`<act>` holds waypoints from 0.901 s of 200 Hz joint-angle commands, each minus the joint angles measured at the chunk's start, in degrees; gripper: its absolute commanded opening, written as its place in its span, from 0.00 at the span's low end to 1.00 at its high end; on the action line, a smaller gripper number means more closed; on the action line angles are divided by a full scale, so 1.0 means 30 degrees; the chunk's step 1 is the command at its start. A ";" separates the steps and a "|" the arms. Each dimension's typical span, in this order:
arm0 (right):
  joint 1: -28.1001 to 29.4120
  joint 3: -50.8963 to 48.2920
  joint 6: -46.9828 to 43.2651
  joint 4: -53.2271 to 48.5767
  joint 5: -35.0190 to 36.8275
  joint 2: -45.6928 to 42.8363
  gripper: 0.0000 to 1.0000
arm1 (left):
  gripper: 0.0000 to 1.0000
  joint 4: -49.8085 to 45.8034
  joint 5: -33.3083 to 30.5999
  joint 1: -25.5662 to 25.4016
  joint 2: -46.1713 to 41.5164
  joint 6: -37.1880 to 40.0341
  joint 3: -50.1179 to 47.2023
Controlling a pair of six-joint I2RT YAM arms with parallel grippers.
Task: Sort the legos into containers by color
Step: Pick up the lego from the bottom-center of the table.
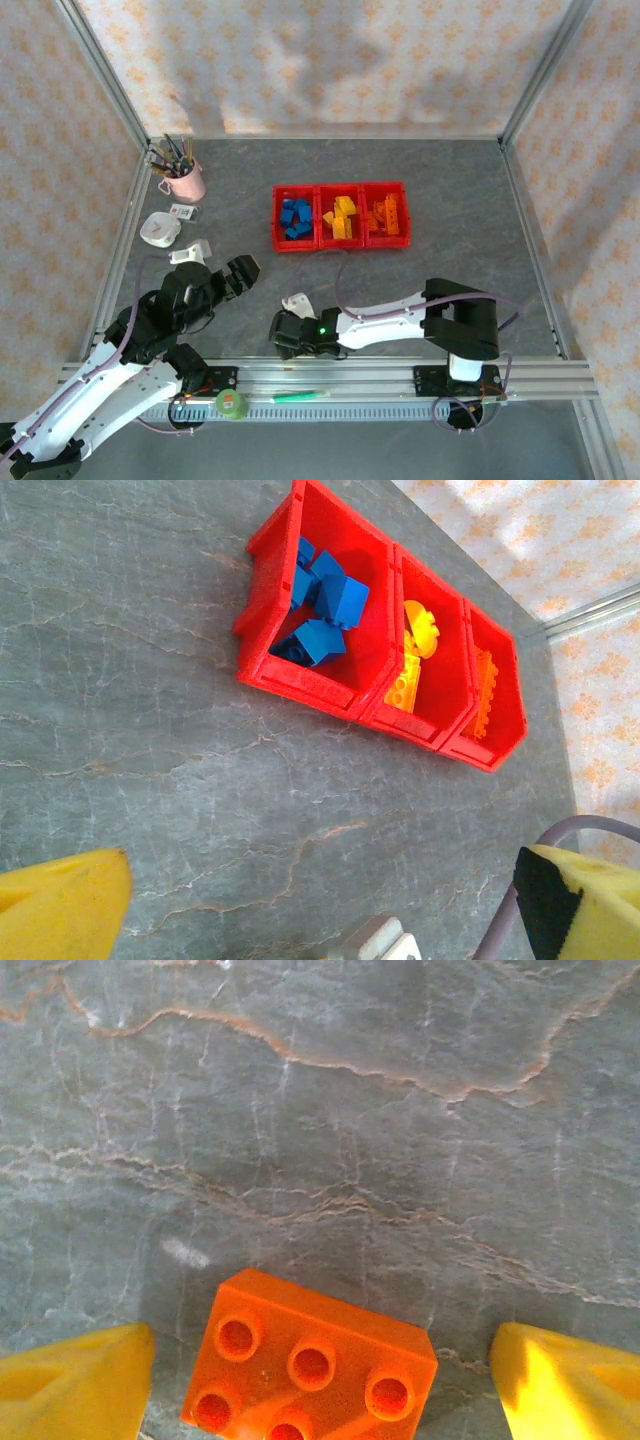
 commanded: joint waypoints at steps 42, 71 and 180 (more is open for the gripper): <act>0.0094 0.0790 0.2947 -0.1774 0.1395 0.0719 0.70 | 0.99 -0.0197 -0.0008 -0.0092 -0.0202 -0.0246 -0.0522; 0.0094 0.1098 0.2822 -0.1904 0.1212 0.1197 0.61 | 0.99 -0.0336 -0.0084 -0.0092 -0.0302 -0.0191 -0.0501; -0.1754 0.0720 0.2158 -0.2604 0.2068 -0.2004 0.45 | 0.99 0.0391 -0.0301 -0.0092 -0.0021 0.0116 -0.0166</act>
